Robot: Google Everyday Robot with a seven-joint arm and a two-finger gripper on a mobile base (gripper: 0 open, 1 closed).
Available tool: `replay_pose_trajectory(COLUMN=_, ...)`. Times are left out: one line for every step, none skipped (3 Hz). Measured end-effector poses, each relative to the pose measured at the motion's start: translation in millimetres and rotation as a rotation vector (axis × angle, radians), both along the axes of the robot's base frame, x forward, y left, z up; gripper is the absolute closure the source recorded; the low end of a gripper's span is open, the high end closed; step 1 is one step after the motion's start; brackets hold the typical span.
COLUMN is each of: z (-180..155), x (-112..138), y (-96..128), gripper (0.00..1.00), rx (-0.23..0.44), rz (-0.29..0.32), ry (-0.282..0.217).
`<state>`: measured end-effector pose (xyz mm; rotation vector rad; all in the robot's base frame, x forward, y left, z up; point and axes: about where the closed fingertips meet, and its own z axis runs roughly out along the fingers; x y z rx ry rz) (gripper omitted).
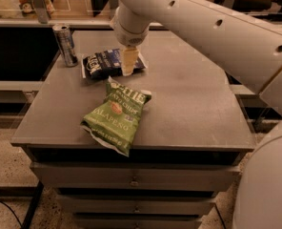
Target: Move blue chip bag near redbull can
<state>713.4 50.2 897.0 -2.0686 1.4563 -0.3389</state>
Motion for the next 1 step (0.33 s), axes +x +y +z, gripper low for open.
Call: replay_pose_trajectory(z=0.0, x=0.0, y=-0.3, gripper=0.00, rx=0.000, rz=-0.001, ry=0.001)
